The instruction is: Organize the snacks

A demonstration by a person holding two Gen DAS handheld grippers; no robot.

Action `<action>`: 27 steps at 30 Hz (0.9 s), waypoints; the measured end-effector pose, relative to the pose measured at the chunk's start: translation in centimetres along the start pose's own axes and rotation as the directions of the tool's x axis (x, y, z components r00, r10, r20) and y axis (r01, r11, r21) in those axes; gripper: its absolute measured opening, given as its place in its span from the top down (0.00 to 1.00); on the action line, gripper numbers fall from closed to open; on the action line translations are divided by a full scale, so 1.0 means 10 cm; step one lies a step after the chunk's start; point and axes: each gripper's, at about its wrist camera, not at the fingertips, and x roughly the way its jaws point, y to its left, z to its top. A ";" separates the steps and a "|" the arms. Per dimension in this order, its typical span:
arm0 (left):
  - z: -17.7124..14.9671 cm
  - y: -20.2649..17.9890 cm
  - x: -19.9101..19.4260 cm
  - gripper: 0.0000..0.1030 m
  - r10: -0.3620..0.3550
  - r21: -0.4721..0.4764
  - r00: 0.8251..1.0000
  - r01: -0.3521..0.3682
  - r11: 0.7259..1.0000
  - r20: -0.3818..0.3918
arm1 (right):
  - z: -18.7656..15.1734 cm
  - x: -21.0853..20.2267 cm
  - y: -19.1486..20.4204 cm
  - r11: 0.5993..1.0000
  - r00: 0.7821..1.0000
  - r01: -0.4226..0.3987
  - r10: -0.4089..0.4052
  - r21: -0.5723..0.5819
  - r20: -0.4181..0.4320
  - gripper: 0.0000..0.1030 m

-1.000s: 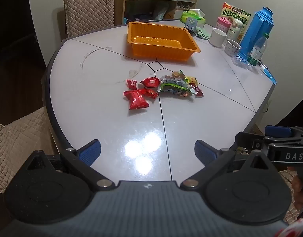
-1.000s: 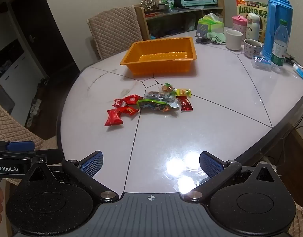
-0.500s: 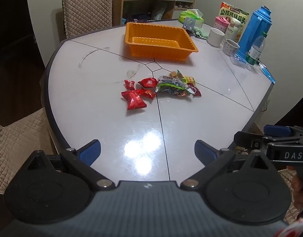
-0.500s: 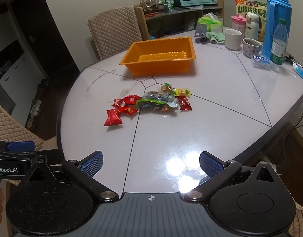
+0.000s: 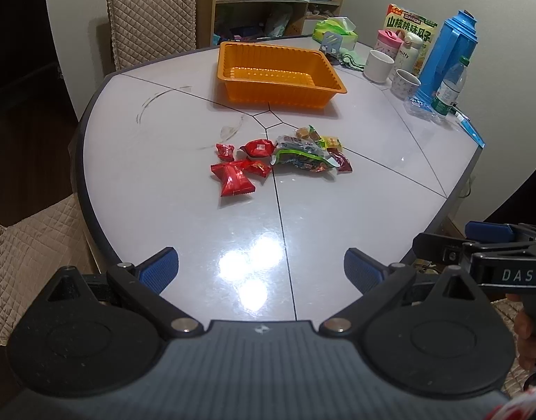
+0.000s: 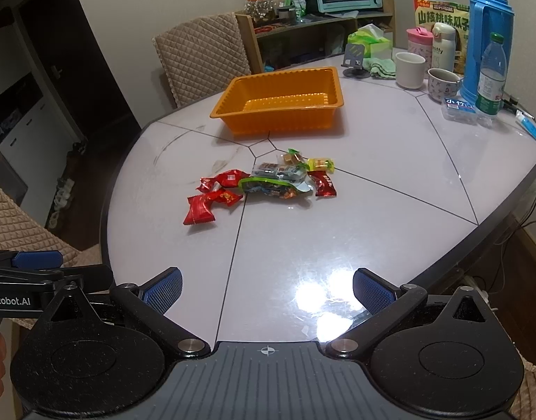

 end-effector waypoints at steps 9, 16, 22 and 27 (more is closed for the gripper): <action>0.00 -0.01 -0.01 0.02 0.000 0.001 1.000 0.000 1.000 0.000 | 0.00 -0.01 0.00 1.000 1.000 -0.001 0.001 0.000 0.003 0.00; 0.00 -0.02 -0.01 0.02 0.001 0.001 1.000 -0.001 1.000 0.001 | 0.07 -0.04 -0.02 1.000 1.000 -0.002 0.002 0.001 0.004 0.00; 0.00 -0.03 -0.01 0.02 0.001 0.001 1.000 -0.001 1.000 0.000 | 0.02 -0.02 -0.01 1.000 1.000 -0.003 0.003 0.000 0.004 0.00; 0.00 -0.03 -0.01 0.02 0.001 0.001 1.000 -0.001 1.000 0.001 | 0.06 -0.03 -0.02 1.000 1.000 -0.003 0.003 -0.001 0.003 0.00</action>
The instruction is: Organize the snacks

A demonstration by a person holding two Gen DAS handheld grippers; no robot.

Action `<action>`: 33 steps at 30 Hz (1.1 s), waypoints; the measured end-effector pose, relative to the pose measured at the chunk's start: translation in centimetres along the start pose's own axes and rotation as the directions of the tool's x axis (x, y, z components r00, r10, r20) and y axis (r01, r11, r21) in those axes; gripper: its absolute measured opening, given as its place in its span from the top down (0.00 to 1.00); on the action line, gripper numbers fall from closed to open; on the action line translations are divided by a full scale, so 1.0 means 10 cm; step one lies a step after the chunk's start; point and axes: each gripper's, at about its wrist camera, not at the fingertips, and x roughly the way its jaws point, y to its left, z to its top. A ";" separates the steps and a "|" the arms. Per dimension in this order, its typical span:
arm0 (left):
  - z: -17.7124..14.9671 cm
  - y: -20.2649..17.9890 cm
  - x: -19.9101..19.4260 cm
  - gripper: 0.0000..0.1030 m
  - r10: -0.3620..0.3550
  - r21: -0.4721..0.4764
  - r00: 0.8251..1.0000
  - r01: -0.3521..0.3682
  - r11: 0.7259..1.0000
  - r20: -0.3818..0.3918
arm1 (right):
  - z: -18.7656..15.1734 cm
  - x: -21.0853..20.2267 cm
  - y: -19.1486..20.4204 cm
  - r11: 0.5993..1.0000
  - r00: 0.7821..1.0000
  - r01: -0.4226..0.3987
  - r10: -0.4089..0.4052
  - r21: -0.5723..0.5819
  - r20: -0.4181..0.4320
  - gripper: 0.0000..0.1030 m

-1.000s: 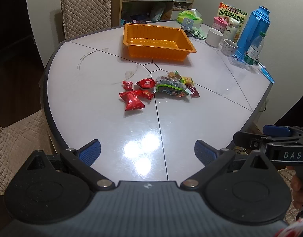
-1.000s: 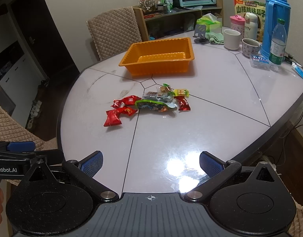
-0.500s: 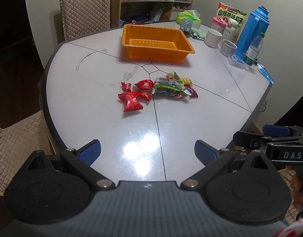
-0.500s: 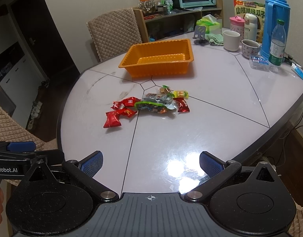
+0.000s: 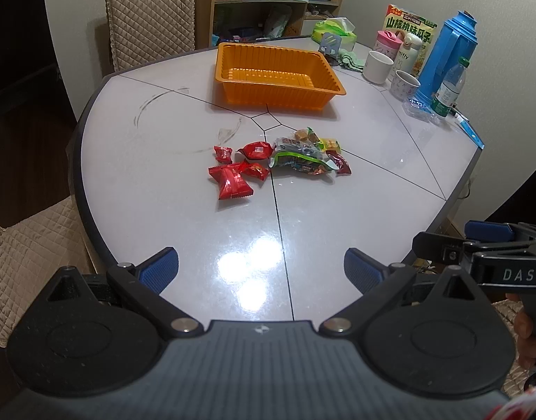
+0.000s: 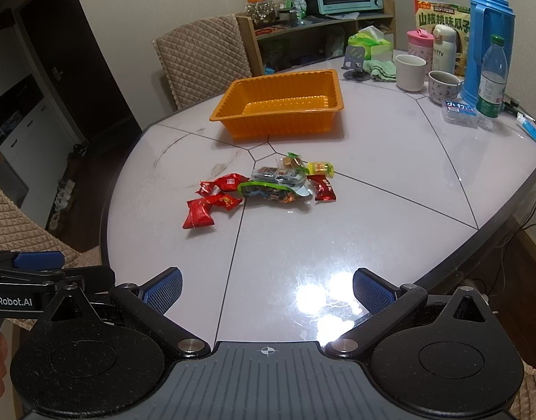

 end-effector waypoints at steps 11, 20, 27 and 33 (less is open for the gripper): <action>0.00 0.00 0.00 0.02 0.000 0.000 1.000 0.000 1.000 0.000 | -0.02 0.02 0.01 1.000 1.000 0.001 -0.001 0.001 0.002 0.00; 0.07 0.04 0.02 0.02 -0.001 -0.009 1.000 0.001 1.000 -0.008 | 0.05 0.00 0.01 1.000 1.000 -0.003 0.003 -0.005 -0.004 0.00; 0.09 0.09 0.05 0.02 -0.003 -0.016 1.000 0.002 1.000 -0.011 | 0.06 0.13 0.07 1.000 1.000 -0.003 0.003 -0.009 -0.011 0.00; 0.11 0.10 0.09 0.02 0.001 -0.024 1.000 -0.001 1.000 -0.016 | 0.08 0.19 0.05 1.000 1.000 -0.004 0.004 -0.008 -0.018 0.00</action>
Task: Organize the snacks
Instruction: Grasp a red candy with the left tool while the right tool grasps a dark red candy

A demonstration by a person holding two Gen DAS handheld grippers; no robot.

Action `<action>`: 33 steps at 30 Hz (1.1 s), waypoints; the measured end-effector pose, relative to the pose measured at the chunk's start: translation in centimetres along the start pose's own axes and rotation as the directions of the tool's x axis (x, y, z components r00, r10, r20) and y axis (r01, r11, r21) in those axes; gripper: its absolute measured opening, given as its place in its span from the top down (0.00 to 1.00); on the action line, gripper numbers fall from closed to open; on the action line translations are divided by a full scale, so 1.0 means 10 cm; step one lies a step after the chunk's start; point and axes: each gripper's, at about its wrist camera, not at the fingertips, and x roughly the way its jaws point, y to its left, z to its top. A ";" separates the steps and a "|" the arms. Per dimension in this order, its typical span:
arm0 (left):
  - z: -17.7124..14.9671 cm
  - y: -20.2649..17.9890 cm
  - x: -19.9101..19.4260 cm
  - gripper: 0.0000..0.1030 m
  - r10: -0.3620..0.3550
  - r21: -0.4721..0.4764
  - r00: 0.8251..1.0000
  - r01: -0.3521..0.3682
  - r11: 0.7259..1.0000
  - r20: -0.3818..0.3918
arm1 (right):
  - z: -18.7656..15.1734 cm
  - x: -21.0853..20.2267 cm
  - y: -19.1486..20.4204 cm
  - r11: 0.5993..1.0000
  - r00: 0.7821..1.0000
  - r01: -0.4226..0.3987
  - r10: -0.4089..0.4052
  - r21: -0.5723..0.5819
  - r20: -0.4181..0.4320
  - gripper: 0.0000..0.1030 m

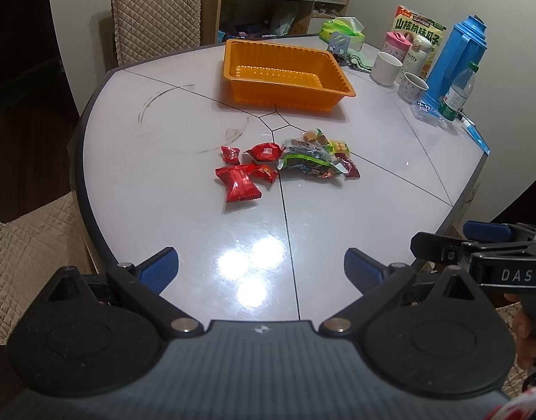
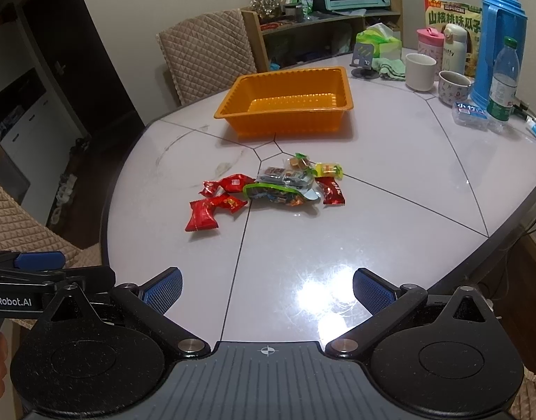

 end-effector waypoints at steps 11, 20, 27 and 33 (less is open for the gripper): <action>0.10 -0.03 0.17 0.02 -0.013 -0.008 1.000 0.013 1.000 -0.016 | 0.07 0.11 -0.24 0.999 1.000 -0.018 0.019 0.043 -0.011 0.00; 0.20 -0.08 0.38 0.03 0.003 -0.003 1.000 -0.003 1.000 0.007 | 0.16 0.22 -0.48 0.997 0.999 -0.029 0.026 0.069 0.044 0.00; 0.28 -0.07 0.61 0.05 0.037 -0.032 0.999 -0.037 0.999 0.019 | 0.31 0.41 -0.62 0.999 0.999 0.026 -0.025 -0.037 0.040 0.00; 0.34 -0.06 0.86 0.07 0.092 -0.044 0.996 -0.091 0.995 0.018 | 0.42 0.63 -0.85 1.000 1.000 -0.010 0.011 -0.024 0.012 0.00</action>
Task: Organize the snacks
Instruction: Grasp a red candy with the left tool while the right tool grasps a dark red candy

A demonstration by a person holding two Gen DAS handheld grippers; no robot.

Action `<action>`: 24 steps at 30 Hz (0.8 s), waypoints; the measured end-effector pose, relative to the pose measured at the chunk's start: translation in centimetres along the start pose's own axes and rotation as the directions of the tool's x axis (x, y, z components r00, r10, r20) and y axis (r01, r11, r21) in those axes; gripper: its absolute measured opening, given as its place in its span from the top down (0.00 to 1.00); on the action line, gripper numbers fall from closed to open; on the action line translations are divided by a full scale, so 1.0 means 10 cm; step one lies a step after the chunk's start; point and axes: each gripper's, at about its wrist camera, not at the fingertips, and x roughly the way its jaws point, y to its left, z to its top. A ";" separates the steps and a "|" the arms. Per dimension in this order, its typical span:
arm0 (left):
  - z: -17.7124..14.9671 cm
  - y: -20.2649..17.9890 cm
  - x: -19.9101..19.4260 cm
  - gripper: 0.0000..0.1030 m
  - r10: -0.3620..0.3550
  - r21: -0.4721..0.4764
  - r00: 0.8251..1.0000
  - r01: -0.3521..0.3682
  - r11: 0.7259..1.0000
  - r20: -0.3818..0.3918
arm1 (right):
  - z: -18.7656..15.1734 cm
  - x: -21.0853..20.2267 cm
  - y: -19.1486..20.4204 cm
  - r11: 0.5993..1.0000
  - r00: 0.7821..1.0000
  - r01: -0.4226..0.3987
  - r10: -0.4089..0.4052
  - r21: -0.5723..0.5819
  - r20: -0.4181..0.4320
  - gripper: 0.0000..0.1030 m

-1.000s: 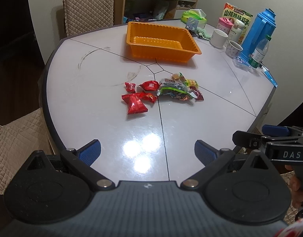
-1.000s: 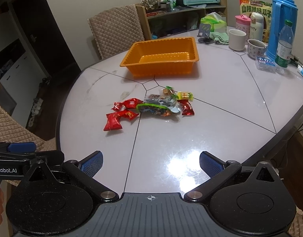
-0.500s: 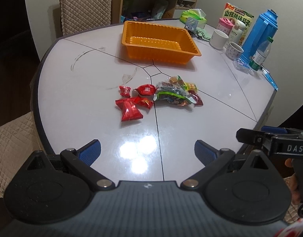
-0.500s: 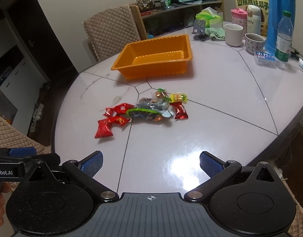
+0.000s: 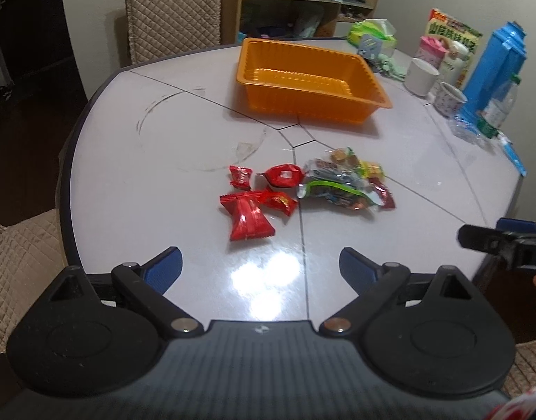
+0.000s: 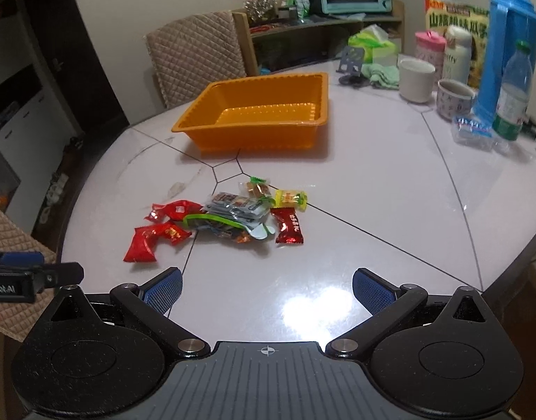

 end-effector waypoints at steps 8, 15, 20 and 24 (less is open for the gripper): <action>0.06 -0.02 0.38 0.09 0.056 -0.014 0.998 -0.057 0.998 -0.008 | 0.18 0.28 -0.28 1.000 1.000 0.010 -0.009 0.018 -0.024 0.00; 0.14 -0.01 0.71 0.18 0.074 -0.046 0.997 -0.075 0.996 -0.012 | 0.30 0.53 -0.46 1.000 1.000 0.011 -0.011 0.017 -0.022 0.00; 0.21 -0.02 0.91 0.19 0.095 -0.026 0.995 -0.096 0.995 -0.017 | 0.39 0.68 -0.60 0.999 0.999 0.007 -0.006 0.033 -0.033 0.00; 0.25 -0.03 1.05 0.29 0.101 -0.012 0.995 -0.101 0.995 -0.025 | 0.44 0.77 -0.67 0.999 0.999 0.010 -0.009 0.035 -0.041 0.00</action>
